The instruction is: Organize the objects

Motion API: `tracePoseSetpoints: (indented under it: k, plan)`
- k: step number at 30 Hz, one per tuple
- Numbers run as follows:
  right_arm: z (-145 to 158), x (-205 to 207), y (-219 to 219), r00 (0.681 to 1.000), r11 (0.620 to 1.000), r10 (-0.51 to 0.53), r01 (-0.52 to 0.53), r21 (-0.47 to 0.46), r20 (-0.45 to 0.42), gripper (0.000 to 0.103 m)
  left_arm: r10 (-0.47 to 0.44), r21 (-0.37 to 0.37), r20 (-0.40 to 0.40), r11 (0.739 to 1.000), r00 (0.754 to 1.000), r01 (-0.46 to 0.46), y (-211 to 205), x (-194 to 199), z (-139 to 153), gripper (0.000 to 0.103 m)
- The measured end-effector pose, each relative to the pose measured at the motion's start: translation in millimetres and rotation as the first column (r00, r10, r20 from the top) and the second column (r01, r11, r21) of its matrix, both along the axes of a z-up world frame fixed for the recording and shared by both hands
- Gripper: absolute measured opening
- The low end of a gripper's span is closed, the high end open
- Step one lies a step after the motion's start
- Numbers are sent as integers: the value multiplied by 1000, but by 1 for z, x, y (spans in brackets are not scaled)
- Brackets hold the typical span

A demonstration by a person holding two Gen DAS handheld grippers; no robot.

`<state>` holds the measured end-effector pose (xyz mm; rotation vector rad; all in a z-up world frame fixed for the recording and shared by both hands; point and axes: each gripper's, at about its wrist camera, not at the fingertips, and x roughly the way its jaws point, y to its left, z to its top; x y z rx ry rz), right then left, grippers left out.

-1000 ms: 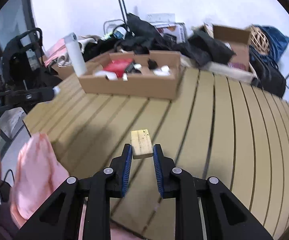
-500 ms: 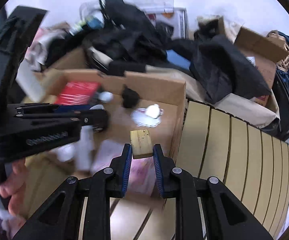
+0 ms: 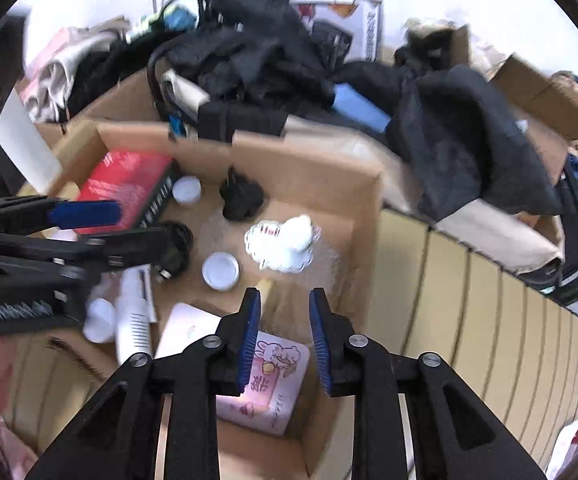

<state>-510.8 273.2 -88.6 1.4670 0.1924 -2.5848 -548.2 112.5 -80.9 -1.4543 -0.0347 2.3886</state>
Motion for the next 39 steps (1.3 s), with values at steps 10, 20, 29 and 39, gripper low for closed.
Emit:
tracePoseSetpoints:
  k: [10, 20, 29, 39]
  plan:
    - [91, 65, 16, 998, 999, -1, -1, -49, -58, 66, 86, -298, -69, 949, 994, -103, -63, 87, 71, 103]
    - [142, 189, 3, 990, 997, 38, -46, -60, -138, 66, 157, -225, -198, 953, 968, -201, -115, 213, 131, 103]
    - [136, 360, -28, 961, 989, 36, -73, -128, -275, 66, 96, -208, -418, 958, 903, -198, -126, 393, 144, 103]
    - [91, 515, -68, 943, 990, -47, 0, -140, -329, 80, 239, -2, -354, 967, 904, -256, -140, 531, 90, 103]
